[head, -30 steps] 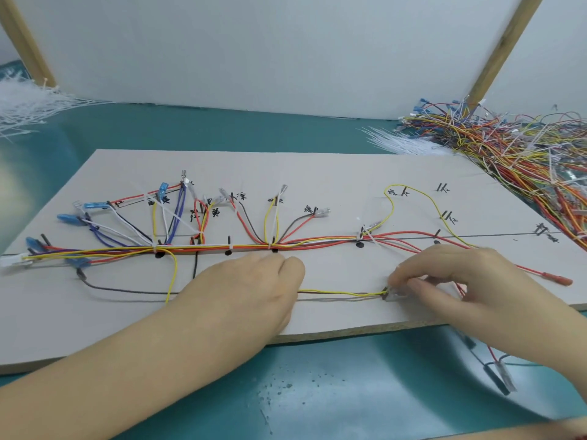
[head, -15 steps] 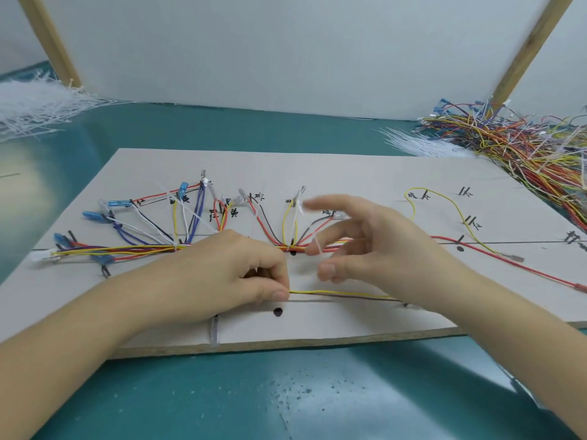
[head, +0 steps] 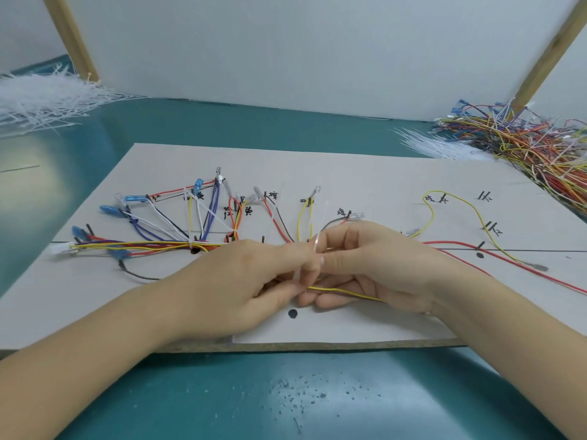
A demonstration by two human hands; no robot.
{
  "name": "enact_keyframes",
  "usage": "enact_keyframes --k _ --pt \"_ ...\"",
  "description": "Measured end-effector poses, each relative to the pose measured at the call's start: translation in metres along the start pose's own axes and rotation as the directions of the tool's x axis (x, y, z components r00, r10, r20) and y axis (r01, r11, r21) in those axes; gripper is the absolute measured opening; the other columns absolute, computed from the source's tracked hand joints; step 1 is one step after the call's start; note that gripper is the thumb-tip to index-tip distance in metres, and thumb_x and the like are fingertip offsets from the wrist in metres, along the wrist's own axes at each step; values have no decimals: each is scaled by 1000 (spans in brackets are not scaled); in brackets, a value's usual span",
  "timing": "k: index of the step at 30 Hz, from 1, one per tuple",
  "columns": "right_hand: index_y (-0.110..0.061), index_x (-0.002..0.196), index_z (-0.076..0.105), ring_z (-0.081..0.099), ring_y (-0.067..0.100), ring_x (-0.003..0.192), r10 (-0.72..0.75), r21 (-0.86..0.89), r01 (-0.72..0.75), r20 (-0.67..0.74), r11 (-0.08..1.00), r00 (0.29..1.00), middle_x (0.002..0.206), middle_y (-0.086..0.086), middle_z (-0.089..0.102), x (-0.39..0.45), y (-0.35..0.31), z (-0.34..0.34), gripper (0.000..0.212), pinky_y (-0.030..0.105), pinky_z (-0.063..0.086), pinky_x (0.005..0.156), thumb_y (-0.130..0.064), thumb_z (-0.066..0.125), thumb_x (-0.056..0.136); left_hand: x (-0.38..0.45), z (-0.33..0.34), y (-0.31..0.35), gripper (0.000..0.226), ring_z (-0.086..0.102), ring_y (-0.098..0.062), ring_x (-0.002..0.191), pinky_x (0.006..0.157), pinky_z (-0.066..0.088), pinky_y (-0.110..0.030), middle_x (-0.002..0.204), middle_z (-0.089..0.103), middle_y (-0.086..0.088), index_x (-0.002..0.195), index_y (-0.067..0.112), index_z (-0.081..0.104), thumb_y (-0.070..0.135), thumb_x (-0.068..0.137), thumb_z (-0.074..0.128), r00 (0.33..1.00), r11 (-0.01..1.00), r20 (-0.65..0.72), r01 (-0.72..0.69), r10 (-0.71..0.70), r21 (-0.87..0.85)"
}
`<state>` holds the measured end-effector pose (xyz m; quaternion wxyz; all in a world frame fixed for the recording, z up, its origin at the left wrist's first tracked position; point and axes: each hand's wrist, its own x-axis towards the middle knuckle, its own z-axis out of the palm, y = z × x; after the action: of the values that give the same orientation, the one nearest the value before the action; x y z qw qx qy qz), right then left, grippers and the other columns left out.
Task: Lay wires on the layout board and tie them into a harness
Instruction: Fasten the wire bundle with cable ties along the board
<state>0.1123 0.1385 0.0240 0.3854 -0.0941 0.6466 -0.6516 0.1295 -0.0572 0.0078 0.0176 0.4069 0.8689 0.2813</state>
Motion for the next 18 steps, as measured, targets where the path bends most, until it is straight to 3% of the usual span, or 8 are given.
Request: enact_keyframes --k 4,7,10,13,18 --pt "-9 85 57 70 23 72 14 -38 -14 -4 999 1000 81 17 69 2 0 2 14 22 57 58 -7 49 95 0 -1 0 9 41 4 56 52 29 -7 74 55 23 91 34 48 28 87 43 998 999 43 -42 41 20" --pt "-9 83 57 70 19 72 25 -103 -24 5 994 1000 76 12 70 3 0 2 15 20 56 58 -7 48 96 0 -2 -1 10 47 3 63 57 37 -13 82 59 18 92 33 53 28 87 45 997 999 63 -47 47 8" --pt "-7 82 59 70 17 70 39 -120 -37 11 992 999 74 10 71 3 -1 1 15 19 56 58 -7 50 94 -2 0 -3 25 48 7 70 65 40 -20 85 63 18 89 32 61 43 87 39 999 1000 48 20 -20 -5" --pt "-3 86 58 70 16 69 46 -134 -42 20 990 999 73 11 70 4 -1 0 11 19 55 56 -6 51 93 -3 2 -3 43 44 11 69 67 36 -18 81 61 21 87 26 67 52 83 34 998 998 14 67 -66 -14" --pt "-3 85 58 69 16 66 56 -130 -51 38 990 998 72 13 69 4 -2 0 10 19 55 54 -5 52 93 -3 6 -1 37 41 4 68 68 35 -20 80 61 17 90 26 68 47 82 39 994 993 5 113 -114 44"
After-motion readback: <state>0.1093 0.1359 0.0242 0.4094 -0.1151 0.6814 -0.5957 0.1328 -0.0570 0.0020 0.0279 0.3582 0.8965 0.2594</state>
